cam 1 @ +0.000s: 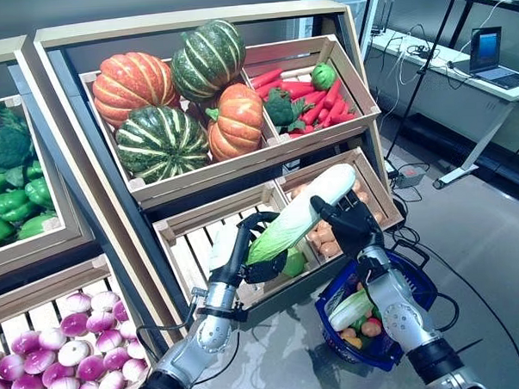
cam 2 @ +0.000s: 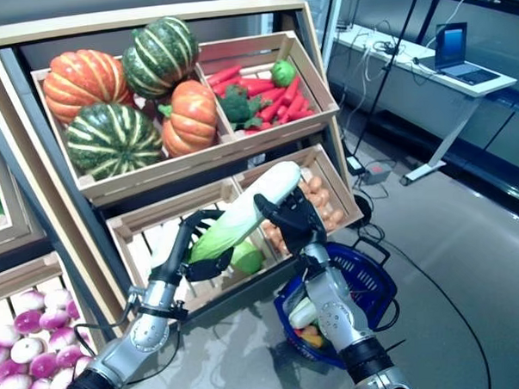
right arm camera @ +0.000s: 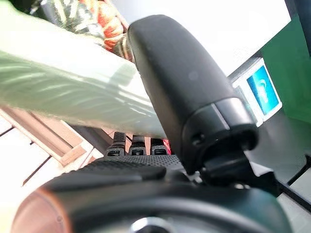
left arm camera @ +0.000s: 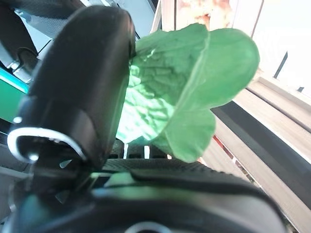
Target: Put vegetables into the basket
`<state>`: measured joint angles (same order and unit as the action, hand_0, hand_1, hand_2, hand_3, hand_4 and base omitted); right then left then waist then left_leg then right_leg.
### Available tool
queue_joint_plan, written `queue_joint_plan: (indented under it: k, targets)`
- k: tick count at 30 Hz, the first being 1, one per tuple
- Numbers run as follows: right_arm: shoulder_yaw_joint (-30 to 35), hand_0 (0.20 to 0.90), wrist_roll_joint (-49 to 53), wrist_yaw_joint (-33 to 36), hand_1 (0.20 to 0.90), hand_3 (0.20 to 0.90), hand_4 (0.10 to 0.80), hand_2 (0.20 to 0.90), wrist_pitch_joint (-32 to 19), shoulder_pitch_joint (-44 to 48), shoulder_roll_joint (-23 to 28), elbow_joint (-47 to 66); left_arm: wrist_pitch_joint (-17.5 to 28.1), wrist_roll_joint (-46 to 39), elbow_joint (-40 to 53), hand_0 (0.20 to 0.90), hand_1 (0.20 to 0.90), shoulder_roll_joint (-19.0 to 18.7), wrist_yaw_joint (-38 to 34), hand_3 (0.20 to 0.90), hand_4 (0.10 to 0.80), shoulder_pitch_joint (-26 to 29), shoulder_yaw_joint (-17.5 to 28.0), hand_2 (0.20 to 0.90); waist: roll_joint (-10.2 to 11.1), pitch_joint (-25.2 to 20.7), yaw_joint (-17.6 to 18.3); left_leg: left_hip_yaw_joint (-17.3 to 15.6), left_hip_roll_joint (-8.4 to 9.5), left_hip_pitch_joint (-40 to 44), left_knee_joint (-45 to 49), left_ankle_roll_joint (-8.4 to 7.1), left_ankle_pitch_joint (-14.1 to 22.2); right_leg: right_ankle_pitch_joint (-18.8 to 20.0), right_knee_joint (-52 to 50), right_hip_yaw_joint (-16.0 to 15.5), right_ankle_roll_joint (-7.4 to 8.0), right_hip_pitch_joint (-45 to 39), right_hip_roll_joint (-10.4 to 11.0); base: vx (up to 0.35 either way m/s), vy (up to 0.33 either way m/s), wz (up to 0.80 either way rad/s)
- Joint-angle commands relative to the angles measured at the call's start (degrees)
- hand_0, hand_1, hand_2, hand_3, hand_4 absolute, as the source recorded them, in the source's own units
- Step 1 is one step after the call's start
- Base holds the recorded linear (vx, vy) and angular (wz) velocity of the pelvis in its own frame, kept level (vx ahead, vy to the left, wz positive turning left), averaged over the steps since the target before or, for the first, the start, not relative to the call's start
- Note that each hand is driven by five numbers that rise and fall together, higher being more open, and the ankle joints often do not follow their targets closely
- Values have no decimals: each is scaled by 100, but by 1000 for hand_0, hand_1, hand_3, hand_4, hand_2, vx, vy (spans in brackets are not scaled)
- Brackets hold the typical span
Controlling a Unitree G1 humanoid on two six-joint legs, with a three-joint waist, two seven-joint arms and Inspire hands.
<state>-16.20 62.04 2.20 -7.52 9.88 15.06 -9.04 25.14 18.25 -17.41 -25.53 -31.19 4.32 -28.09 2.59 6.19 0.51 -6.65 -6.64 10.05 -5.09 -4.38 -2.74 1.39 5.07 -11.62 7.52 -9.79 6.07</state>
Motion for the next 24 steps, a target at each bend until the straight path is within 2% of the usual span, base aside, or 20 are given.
queue_joint_plan:
  k: [1,11,12,14,17,24]
  targets:
    - [351,900,289,-621,900,900,800,900,-261,1203,-202,452,1032,179,186,300,300,-35,59,300,400,1043,-554,300,130,-213,-70,-75,101,35,9,93,541,-16,-84,241,5,-16,138,0,0,0]
    - [353,900,375,-643,900,900,800,900,-216,1341,-291,239,1570,378,491,300,300,-44,198,300,400,1198,-838,300,120,-224,-47,-106,61,35,9,82,535,-33,-117,277,2,13,136,0,0,0]
    - [335,571,411,-661,571,571,580,571,-219,1356,-316,209,1672,395,551,300,300,-40,231,300,400,1247,-897,300,118,-221,-43,-106,57,37,9,80,539,-33,-114,278,1,7,135,0,0,0]
    - [335,300,486,-746,300,300,400,300,-225,1379,-340,136,1814,23,606,300,300,-17,544,300,400,1301,-977,300,114,-235,-34,-103,45,48,9,71,543,-41,-119,284,4,-1,133,0,0,0]
    - [334,300,567,-870,300,300,400,300,-161,1429,-375,89,1855,-315,644,300,300,31,860,300,400,1337,-1038,300,106,-239,-21,-98,40,62,9,65,551,-50,-122,291,7,-14,132,0,0,0]
    - [356,300,734,-890,300,300,400,300,-100,1386,-381,6,1844,-584,627,300,300,48,1020,300,400,1299,-1048,300,102,-254,-21,-93,29,57,9,58,540,-59,-128,283,-1,-14,132,0,0,0]
